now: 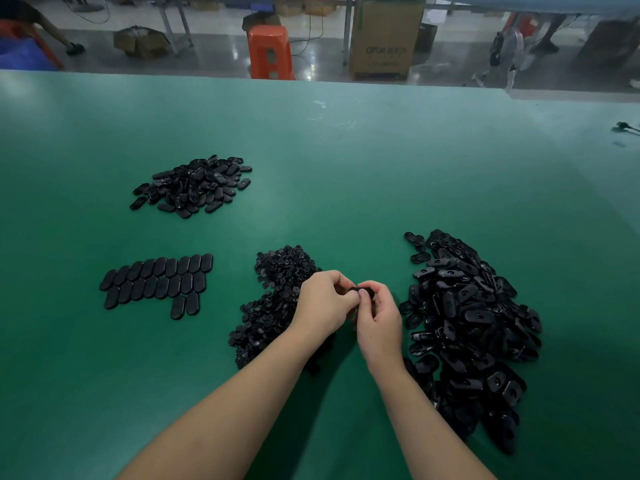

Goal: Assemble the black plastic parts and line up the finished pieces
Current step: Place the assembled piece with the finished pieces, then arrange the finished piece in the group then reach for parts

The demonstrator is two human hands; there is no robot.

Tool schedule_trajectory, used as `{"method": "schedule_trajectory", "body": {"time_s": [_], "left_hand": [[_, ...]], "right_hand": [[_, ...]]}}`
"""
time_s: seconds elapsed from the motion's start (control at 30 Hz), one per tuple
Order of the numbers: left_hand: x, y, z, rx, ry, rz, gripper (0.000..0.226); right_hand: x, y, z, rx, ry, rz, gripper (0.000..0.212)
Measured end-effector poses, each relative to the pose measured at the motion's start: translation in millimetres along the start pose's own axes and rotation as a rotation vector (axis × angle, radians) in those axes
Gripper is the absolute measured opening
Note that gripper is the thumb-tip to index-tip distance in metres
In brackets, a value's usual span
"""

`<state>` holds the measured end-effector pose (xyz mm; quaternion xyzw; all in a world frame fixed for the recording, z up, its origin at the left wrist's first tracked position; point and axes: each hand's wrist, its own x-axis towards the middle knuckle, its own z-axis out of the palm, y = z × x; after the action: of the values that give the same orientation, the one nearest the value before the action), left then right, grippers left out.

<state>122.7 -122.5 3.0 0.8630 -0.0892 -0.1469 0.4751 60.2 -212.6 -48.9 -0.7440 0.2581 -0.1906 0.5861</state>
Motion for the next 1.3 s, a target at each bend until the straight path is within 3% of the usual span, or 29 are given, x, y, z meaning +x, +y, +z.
{"method": "schedule_trajectory", "body": {"time_s": [0.4, 0.57, 0.7, 0.83, 0.93, 1.07, 1.3], "left_hand": [[-4, -3, -9, 0.116, -0.069, 0.124, 0.013], [-6, -1, -13, 0.658, -0.075, 0.467, 0.023], [-9, -3, -15, 0.826, -0.020, 0.571, 0.025], [-10, -9, -18, 0.773, -0.005, 0.519, 0.021], [-12, -9, -27, 0.532, 0.024, 0.409, 0.016], [-17, -24, -65, 0.293, 0.211, 0.239, 0.010], [-26, -116, -184, 0.257, 0.509, -0.213, 0.007]], "right_hand": [[0, 1, 2, -0.059, 0.003, -0.060, 0.013], [2, 2, 3, 0.014, 0.003, 0.001, 0.025], [3, 3, 3, 0.027, -0.028, 0.012, 0.026], [3, 2, 3, 0.013, -0.038, 0.008, 0.022], [2, 0, 2, 0.052, -0.056, -0.002, 0.018], [0, -2, 0, 0.041, -0.067, -0.003, 0.015], [-1, -2, 2, -0.020, -0.071, -0.013, 0.015]]}}
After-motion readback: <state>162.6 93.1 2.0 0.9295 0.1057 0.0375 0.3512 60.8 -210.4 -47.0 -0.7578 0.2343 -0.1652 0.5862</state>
